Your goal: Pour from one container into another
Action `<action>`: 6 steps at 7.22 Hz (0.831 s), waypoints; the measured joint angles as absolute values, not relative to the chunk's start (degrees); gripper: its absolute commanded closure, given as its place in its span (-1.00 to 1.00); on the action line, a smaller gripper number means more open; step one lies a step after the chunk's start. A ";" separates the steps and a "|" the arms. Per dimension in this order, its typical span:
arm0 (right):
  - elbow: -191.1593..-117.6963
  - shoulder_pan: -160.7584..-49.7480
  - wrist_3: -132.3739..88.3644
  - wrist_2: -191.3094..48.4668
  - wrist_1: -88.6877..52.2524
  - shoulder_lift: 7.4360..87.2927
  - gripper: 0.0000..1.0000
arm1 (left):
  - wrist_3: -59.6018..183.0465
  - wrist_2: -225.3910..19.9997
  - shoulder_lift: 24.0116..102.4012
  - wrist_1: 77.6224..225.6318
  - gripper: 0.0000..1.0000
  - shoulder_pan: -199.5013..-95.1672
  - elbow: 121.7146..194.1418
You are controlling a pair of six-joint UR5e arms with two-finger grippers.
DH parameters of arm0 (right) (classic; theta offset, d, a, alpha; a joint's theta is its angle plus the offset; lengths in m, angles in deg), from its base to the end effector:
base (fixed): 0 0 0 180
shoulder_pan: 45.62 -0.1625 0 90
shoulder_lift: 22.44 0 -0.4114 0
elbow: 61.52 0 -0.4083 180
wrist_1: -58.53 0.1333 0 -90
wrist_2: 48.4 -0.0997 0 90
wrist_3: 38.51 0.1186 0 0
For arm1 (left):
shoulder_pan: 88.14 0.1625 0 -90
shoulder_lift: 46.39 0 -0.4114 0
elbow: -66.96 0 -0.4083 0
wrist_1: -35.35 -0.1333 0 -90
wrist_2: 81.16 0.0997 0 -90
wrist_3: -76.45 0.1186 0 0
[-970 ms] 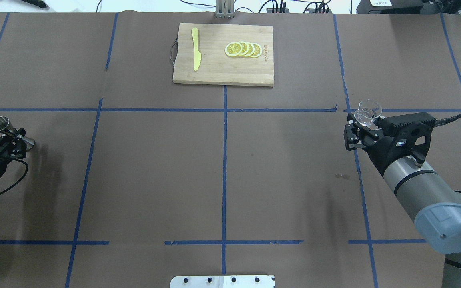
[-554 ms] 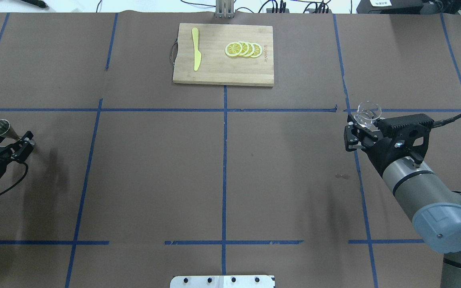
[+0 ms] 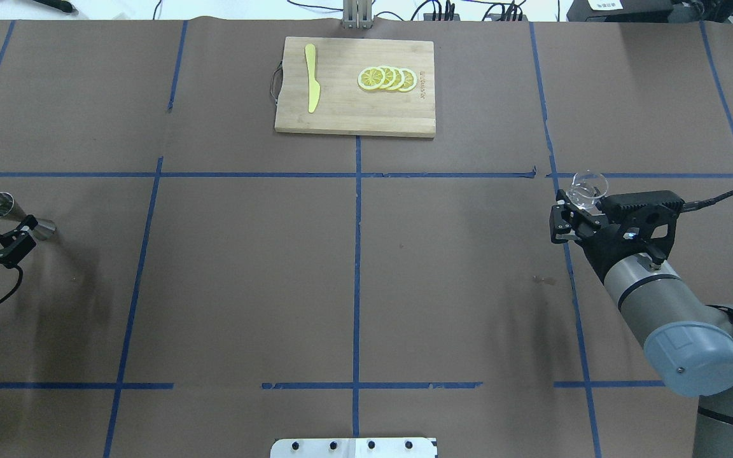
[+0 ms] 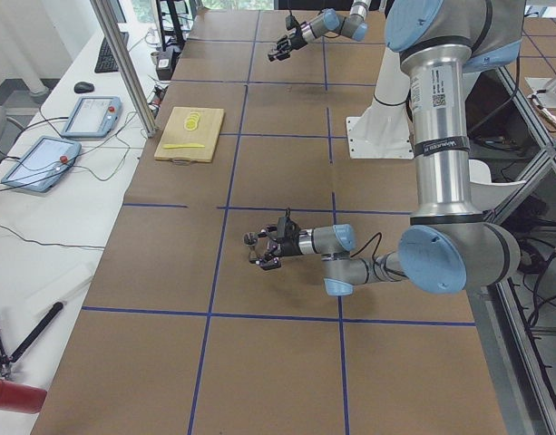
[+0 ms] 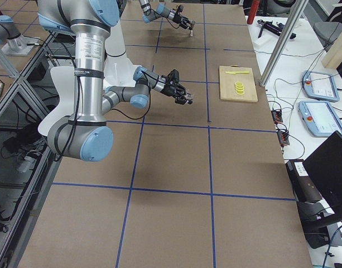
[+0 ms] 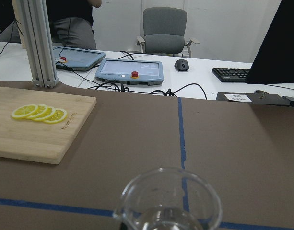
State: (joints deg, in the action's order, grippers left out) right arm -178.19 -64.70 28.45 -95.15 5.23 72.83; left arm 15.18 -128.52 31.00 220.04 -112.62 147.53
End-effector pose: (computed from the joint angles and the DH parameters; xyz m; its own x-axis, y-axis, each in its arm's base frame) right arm -0.3725 -0.3559 0.3842 0.7679 -0.0360 0.6395 -0.5295 0.5261 0.6655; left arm 0.2770 -0.3609 0.6480 0.6674 0.0847 -0.7399 0.6528 0.4115 0.6359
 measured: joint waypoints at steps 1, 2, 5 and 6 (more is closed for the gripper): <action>-177.16 -64.66 29.53 -95.15 5.26 72.83 1.00 | 15.19 -129.48 29.69 220.18 -0.99 -112.56 149.62; -176.59 -64.64 30.03 -95.15 5.26 72.83 1.00 | 15.24 -130.19 29.03 220.24 -0.99 -112.54 151.28; -174.41 -64.53 30.51 -95.16 6.51 72.87 1.00 | 18.89 -132.18 24.07 220.09 -0.99 -112.64 159.38; -172.21 -64.46 30.72 -95.12 9.22 72.88 1.00 | 20.28 -132.47 23.30 220.03 -0.99 -112.78 160.59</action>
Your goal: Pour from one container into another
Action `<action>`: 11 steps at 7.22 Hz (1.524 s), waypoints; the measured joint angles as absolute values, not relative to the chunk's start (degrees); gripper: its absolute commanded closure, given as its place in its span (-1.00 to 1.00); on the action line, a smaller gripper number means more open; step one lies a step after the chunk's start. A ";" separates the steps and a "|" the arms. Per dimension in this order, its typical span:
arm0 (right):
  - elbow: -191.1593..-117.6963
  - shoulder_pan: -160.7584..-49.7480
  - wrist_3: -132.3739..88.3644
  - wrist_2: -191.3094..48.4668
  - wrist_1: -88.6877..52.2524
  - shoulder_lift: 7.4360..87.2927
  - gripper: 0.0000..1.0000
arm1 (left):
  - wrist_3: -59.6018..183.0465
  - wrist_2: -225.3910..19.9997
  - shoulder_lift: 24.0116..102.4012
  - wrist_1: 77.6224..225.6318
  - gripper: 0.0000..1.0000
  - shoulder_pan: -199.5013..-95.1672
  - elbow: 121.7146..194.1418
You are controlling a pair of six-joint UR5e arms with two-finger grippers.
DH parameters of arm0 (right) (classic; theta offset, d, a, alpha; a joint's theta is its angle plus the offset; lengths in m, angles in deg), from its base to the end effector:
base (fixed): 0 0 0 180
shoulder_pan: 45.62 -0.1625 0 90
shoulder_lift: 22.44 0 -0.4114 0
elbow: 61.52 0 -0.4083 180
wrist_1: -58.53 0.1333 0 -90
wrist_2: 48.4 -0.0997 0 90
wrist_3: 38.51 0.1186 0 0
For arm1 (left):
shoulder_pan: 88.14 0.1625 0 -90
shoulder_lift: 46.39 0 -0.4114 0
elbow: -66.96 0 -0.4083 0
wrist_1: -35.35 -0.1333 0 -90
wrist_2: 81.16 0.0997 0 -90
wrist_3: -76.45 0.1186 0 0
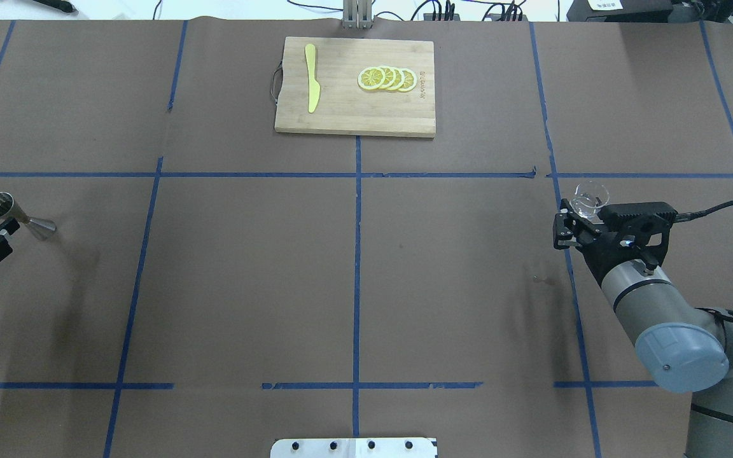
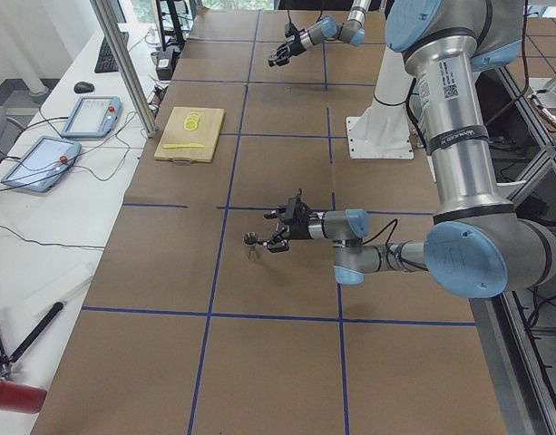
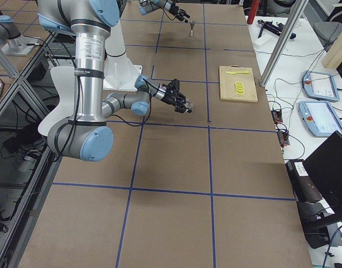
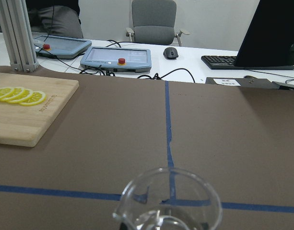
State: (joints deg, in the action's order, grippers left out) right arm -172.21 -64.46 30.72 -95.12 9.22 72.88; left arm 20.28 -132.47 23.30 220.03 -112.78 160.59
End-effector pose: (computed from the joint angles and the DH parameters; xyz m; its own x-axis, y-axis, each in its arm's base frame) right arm -0.3877 -0.3590 0.4294 0.7683 -0.0106 0.6400 -0.5357 0.5364 0.6521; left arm 0.2404 -0.3385 0.5872 0.6476 0.1811 -0.7402 0.6268 0.4258 0.6525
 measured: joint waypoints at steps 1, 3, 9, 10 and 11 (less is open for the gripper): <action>-169.77 -64.28 30.85 -94.98 12.30 72.87 1.00 | 21.57 -133.33 22.93 219.97 -0.99 -113.11 161.11; -167.55 -63.35 31.51 -94.47 14.97 72.94 1.00 | 23.78 -139.40 22.63 219.59 -0.99 -117.02 161.33; -164.54 -58.20 38.34 -91.96 15.62 75.77 1.00 | 32.47 -166.30 26.31 209.26 -0.99 -138.51 161.05; -163.47 -57.67 39.51 -91.53 15.63 75.79 1.00 | 32.83 -168.73 26.89 207.86 -0.99 -140.45 161.07; -162.67 -57.27 40.37 -90.98 15.64 75.81 1.00 | 32.99 -171.26 27.22 206.64 -0.99 -142.29 161.15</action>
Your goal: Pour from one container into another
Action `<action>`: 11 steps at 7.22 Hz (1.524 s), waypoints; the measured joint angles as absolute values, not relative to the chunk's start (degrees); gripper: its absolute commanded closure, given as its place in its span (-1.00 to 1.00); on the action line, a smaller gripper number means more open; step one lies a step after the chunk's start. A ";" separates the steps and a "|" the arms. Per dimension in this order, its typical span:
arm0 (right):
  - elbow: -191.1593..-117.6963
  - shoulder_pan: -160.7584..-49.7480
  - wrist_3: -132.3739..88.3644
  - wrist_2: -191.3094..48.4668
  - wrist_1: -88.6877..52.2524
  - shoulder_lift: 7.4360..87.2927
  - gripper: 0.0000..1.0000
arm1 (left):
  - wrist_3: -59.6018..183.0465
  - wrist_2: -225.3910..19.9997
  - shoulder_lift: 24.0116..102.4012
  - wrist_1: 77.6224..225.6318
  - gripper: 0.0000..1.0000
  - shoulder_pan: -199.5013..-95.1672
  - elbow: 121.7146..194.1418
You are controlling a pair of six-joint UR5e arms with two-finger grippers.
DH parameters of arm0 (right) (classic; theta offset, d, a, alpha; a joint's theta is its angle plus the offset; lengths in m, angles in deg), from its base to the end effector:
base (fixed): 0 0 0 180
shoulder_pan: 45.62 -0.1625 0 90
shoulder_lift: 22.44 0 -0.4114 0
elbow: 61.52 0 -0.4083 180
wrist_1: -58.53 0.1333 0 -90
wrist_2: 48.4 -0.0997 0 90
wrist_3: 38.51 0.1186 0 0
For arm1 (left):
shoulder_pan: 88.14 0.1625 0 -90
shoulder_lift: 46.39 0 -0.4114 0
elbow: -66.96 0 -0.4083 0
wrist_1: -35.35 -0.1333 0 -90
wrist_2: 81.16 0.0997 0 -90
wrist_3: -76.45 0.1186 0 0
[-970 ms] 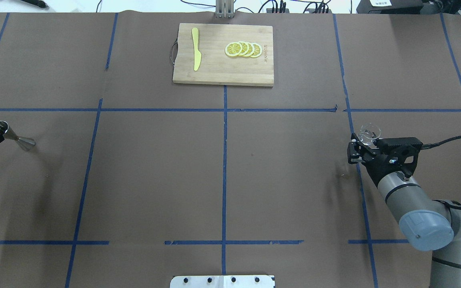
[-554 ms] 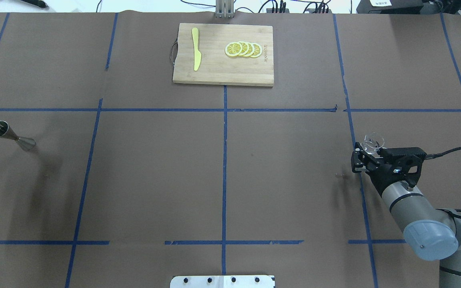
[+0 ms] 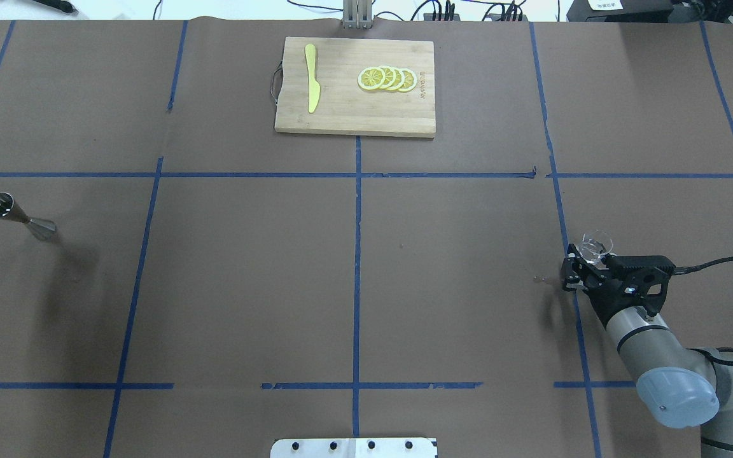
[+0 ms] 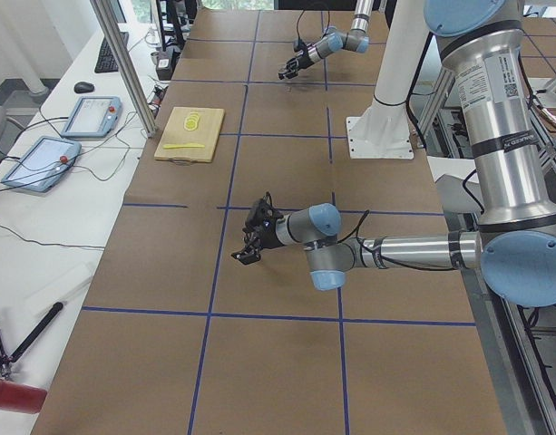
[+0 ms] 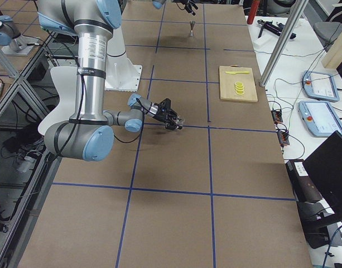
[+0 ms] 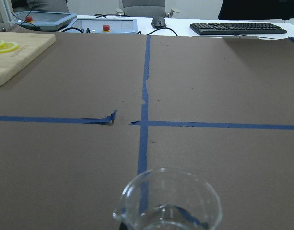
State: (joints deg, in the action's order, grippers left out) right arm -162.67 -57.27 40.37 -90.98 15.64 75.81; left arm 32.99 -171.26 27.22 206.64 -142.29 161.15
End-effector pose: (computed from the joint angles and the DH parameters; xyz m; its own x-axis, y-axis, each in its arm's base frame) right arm -0.4200 -0.3119 0.5242 0.7505 0.0215 0.6605 -0.5548 0.5635 0.6121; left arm 0.1436 -0.4260 0.5927 0.7314 0.2271 -0.6430 0.4052 0.6137 0.6776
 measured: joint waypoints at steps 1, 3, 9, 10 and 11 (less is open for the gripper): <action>-162.19 -56.93 40.78 -90.40 15.64 75.81 1.00 | 33.09 -173.98 27.65 205.63 -0.99 -144.23 161.21; -161.36 -56.49 41.57 -89.88 15.66 75.82 1.00 | 33.66 -177.08 28.65 204.58 -1.00 -146.58 161.22; -159.33 -55.95 41.90 -88.70 18.51 75.69 -1.00 | 34.35 -177.44 29.04 204.27 -1.00 -147.71 161.79; -159.33 -55.82 41.91 -88.31 18.58 75.62 -1.00 | 34.35 -177.42 29.03 204.27 -1.00 -147.72 161.94; -159.33 -55.78 41.90 -88.14 18.81 75.59 -1.00 | 34.35 -177.39 29.03 204.27 -1.00 -147.72 162.06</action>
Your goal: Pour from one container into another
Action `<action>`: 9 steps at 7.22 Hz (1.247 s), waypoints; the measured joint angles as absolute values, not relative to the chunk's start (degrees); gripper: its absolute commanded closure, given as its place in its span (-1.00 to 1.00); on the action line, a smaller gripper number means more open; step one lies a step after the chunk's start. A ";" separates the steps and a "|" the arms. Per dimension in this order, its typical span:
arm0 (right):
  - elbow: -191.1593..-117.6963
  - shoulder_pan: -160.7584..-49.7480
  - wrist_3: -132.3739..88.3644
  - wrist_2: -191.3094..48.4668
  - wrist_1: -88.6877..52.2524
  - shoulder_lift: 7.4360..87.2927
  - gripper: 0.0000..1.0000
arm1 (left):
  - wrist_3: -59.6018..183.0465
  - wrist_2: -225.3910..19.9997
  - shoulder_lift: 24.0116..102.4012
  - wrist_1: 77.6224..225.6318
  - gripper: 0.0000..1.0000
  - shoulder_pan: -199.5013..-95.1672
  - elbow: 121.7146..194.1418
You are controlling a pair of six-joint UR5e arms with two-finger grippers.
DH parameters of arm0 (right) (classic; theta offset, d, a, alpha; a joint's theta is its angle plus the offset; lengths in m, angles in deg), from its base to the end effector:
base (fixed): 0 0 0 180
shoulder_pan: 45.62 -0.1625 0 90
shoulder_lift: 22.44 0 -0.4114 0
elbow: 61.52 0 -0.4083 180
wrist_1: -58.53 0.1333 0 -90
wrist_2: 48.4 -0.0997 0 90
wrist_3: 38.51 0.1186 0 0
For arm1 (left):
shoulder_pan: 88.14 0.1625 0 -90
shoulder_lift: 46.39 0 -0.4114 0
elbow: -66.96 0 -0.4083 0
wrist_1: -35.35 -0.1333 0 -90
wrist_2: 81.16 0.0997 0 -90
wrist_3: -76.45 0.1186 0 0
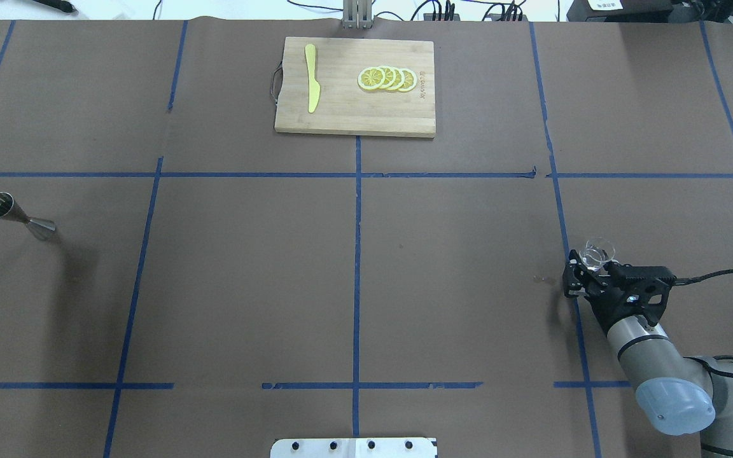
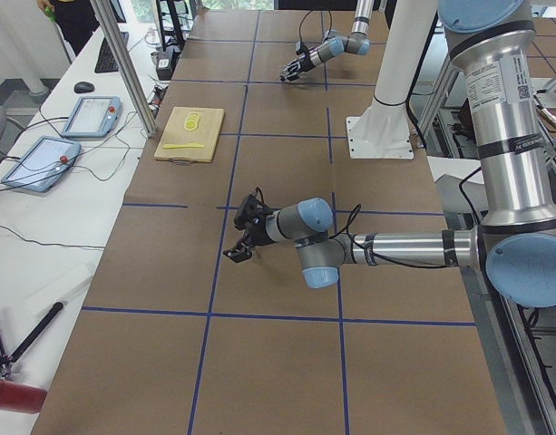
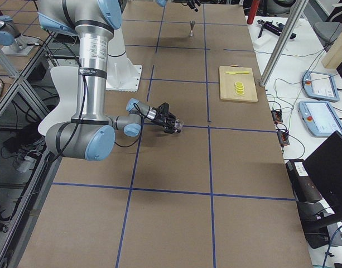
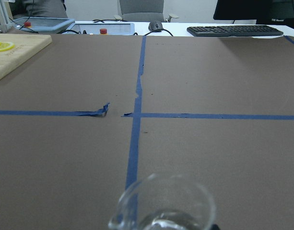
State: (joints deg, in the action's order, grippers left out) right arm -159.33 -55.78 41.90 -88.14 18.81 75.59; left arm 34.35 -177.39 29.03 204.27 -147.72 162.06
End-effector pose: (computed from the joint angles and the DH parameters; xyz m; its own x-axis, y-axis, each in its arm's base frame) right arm -0.4259 -0.3044 0.5437 0.7386 0.0242 0.6738 -0.5781 0.5368 0.6145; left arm 0.1212 -0.4443 0.5760 0.7171 0.2354 -0.6560 0.4083 0.6209 0.6692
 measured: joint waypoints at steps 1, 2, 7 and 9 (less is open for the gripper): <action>-159.34 -55.75 41.86 -88.07 19.41 75.58 -1.00 | 34.35 -177.35 29.02 204.27 -1.00 -147.73 162.10; -159.41 -55.74 41.84 -88.05 19.99 75.61 -1.00 | 34.34 -177.31 29.04 204.27 -1.00 -147.73 162.16; -167.56 -55.93 38.85 -88.84 20.44 80.16 -1.00 | 34.29 -177.25 29.07 204.27 -1.00 -147.73 162.40; -172.25 -56.58 35.71 -91.07 20.28 82.64 -1.00 | 35.09 -177.94 29.06 204.15 -1.00 -147.70 162.33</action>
State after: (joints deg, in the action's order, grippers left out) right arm -172.25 -56.58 35.71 -91.07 20.28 82.64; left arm 35.09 -177.94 29.06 204.15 -147.70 162.33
